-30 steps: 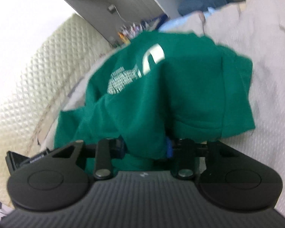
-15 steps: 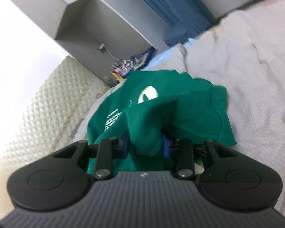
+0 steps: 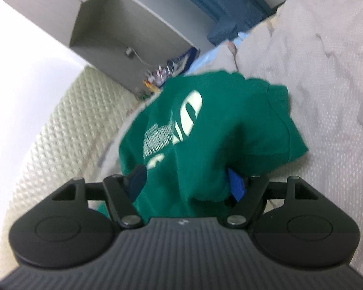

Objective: Fold large clothes

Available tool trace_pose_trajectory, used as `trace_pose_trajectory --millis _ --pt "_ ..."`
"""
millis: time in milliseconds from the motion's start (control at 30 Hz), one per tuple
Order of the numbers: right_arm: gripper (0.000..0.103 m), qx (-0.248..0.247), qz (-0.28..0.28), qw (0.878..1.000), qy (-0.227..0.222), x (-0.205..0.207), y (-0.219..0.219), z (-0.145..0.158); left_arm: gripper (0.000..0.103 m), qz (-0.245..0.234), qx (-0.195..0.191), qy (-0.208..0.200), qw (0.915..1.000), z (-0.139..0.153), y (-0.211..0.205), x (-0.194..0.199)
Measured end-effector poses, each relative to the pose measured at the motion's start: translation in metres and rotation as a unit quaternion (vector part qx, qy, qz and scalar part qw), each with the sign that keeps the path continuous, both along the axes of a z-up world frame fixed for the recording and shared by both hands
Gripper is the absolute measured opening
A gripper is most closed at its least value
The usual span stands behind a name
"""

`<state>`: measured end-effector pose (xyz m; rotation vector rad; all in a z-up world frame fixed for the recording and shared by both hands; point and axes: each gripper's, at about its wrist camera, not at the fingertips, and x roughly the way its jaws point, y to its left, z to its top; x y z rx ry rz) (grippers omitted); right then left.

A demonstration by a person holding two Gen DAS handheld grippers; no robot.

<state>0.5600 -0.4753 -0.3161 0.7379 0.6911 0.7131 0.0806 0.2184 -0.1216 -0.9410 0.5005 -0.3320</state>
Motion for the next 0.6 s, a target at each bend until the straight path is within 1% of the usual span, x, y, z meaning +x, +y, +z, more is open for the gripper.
trace_pose_trajectory --millis 67,167,267,333,433,467,500,567,600 --pt "0.073 -0.026 0.008 1.000 0.008 0.002 0.009 -0.005 0.084 0.010 -0.010 0.009 0.9999 -0.004 0.006 0.001" --pt "0.073 -0.050 0.025 0.998 0.018 0.006 0.022 -0.014 0.084 0.014 -0.017 0.015 0.9997 -0.007 0.010 0.009" --pt "0.073 -0.042 0.038 0.998 0.021 0.012 0.033 -0.019 0.085 0.016 -0.014 0.015 0.9997 -0.007 0.008 0.018" --pt "0.073 -0.037 0.039 0.999 0.004 0.016 0.038 -0.017 0.085 0.013 -0.013 0.011 0.9998 -0.008 0.006 0.025" --pt "0.072 -0.061 0.021 0.997 -0.031 0.019 0.046 -0.013 0.085 0.001 0.001 0.012 0.9999 -0.011 -0.001 0.036" --pt "0.066 -0.065 0.021 0.997 -0.038 0.020 0.049 -0.014 0.085 0.000 0.009 0.016 0.9998 -0.012 -0.003 0.039" --pt "0.062 -0.066 0.023 0.997 -0.042 0.021 0.051 -0.014 0.084 0.000 0.019 0.019 0.9996 -0.014 -0.008 0.042" --pt "0.048 -0.068 0.029 0.996 -0.053 0.022 0.056 -0.014 0.083 -0.001 0.036 0.026 0.9990 -0.016 -0.013 0.049" --pt "0.044 -0.067 0.034 0.995 -0.060 0.023 0.057 -0.013 0.077 0.001 0.042 0.028 0.9987 -0.017 -0.014 0.051"
